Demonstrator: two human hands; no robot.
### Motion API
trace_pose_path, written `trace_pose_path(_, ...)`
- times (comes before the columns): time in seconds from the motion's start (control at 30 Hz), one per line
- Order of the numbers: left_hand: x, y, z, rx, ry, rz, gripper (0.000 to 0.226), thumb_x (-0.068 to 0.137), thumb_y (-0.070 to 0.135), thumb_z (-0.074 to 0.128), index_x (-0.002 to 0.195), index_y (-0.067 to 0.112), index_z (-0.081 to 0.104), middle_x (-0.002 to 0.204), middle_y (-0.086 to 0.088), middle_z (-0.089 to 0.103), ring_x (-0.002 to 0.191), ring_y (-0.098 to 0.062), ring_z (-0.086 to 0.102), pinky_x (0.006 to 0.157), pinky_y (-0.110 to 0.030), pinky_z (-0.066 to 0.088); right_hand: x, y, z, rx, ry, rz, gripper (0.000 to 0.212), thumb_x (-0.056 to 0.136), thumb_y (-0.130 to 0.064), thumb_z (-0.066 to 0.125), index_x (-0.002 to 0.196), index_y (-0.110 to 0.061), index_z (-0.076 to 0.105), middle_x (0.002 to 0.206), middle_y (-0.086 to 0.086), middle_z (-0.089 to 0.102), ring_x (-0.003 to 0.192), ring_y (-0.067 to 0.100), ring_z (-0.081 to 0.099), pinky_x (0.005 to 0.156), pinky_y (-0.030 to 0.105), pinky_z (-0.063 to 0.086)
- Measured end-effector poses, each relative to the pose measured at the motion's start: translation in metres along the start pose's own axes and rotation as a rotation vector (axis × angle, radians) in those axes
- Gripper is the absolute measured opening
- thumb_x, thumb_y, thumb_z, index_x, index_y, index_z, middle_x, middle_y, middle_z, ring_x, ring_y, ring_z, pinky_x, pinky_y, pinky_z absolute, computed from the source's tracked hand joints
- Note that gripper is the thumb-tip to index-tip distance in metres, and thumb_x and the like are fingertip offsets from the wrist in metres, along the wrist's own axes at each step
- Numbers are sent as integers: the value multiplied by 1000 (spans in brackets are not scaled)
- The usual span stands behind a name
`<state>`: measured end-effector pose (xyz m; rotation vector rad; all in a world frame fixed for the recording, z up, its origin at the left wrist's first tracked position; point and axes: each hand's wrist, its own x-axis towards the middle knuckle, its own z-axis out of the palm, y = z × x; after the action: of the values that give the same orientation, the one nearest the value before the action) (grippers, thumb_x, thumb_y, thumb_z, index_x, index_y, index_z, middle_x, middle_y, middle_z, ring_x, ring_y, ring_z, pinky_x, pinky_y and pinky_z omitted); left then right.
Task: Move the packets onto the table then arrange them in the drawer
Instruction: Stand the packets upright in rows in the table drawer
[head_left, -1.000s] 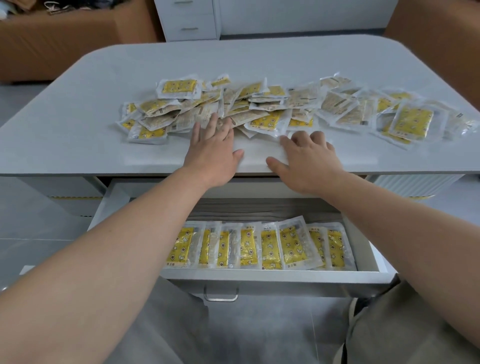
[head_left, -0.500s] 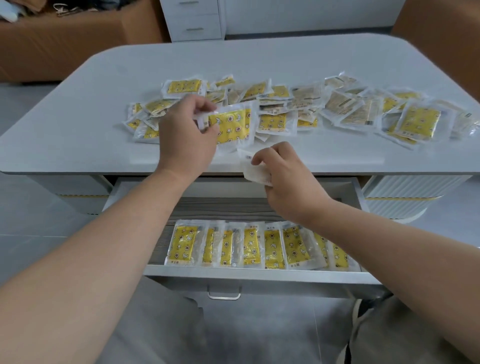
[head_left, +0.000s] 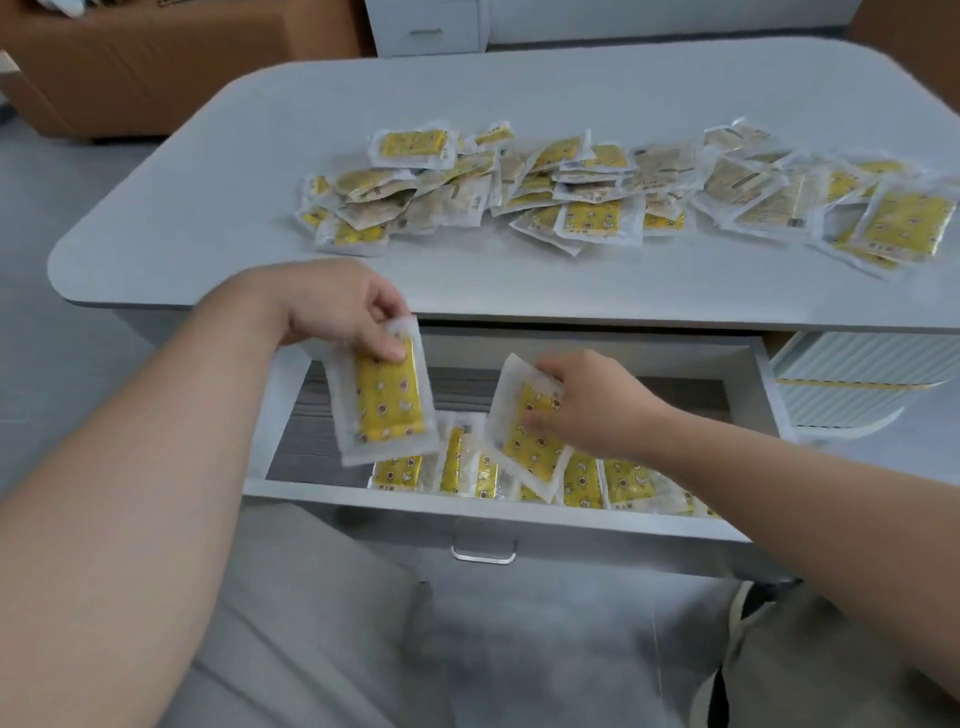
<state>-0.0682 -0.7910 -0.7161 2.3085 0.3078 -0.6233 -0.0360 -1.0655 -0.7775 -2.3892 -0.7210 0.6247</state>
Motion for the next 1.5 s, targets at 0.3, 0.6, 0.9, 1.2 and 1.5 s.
trace_pose_path(0.3,54,-50,65,533,-143,-200,18,85,21,79,94,27,65,108,4,67,99,-15,63,86,-32,52,3,4,4,98,-53,55,12,95,-20,61,107,-23,64,93,4,74,82,26,73,75,48,63)
trace_pose_path(0.6,58,-71,92,544,53,-162,47,72,17,88,105,26,55,114,2,55,101,-18,54,78,-27,48,8,5,0,161,-64,89,25,90,-5,52,104,-23,64,90,8,73,72,28,70,58,32,56)
trace_pose_path(0.9,28,26,78,-136,-93,102,42,71,15,89,108,13,69,100,2,77,94,-11,73,80,-21,57,15,2,-1,261,-22,33,30,82,-10,76,107,-25,67,89,0,73,76,22,72,60,29,58)
trace_pose_path(1.2,31,-43,43,126,-78,-281,20,78,12,85,92,9,71,84,-3,77,72,-17,75,60,-28,57,20,8,14,434,62,70,22,90,-23,77,106,-22,62,98,1,71,86,21,74,85,43,62)
trace_pose_path(1.5,31,-102,60,345,44,-540,56,75,31,88,116,4,63,106,-9,68,86,-25,68,70,-33,59,19,7,14,446,76,65,11,94,-20,72,101,-17,64,86,3,74,81,24,75,81,45,63)
